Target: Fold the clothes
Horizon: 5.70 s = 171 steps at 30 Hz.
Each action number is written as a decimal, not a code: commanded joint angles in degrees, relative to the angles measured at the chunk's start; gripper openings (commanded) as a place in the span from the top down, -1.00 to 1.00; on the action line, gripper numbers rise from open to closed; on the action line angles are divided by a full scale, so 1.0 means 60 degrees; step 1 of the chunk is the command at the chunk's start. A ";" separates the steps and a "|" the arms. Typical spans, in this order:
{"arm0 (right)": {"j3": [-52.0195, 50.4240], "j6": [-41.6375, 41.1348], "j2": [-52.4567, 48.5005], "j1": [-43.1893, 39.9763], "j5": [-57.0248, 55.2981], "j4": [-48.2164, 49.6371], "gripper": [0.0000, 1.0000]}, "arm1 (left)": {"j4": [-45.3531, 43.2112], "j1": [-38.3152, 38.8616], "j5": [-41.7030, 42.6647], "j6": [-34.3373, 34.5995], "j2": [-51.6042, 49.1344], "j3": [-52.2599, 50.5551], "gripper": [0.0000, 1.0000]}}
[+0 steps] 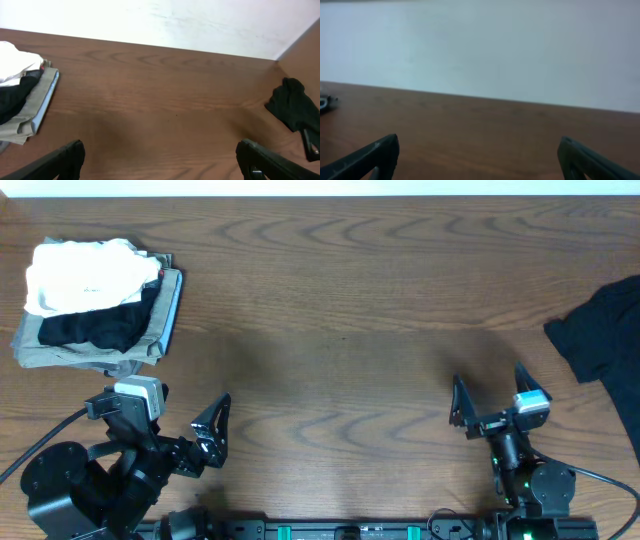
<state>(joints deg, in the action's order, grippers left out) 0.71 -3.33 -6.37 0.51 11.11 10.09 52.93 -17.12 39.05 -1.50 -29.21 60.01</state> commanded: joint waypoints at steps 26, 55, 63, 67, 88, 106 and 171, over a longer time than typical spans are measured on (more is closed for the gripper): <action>-0.0066 0.0499 0.1009 -0.1020 -0.1031 -0.2328 -0.99 | -0.0004 0.0036 0.0102 -0.0058 -0.0018 0.0000 -0.96; -0.0066 0.0499 0.1009 -0.1020 -0.1031 -0.2328 -0.98 | -0.0004 0.0036 0.0102 -0.0058 -0.0018 0.0000 -0.96; -0.0066 0.0499 0.1009 -0.1020 -0.1031 -0.2328 -0.99 | 0.0007 0.0036 0.0102 -0.0058 -0.0018 0.0000 -0.96; -0.0066 0.0499 0.1009 -0.1020 -0.1031 -0.2328 -0.99 | 0.0102 0.0040 0.0219 0.0153 -0.0004 -0.0004 -0.96; -0.0066 0.0499 0.1009 -0.1020 -0.1027 -0.2328 -0.98 | -0.5665 0.2288 -0.3610 0.2692 0.1960 -0.5668 -0.96; -0.0066 0.0499 0.1009 -0.1020 -0.1031 -0.2328 -0.98 | -0.8251 0.2288 -0.5745 0.3872 0.4248 -0.9100 -0.96; -0.0066 0.0499 0.1009 -0.1020 -0.1027 -0.2328 -0.98 | -0.8215 0.2288 -0.5697 0.2401 0.4830 -0.9963 -0.96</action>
<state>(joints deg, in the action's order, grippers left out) 0.40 -0.97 -0.82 -5.04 5.50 -3.60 1.10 -3.64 4.27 13.47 -0.62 0.80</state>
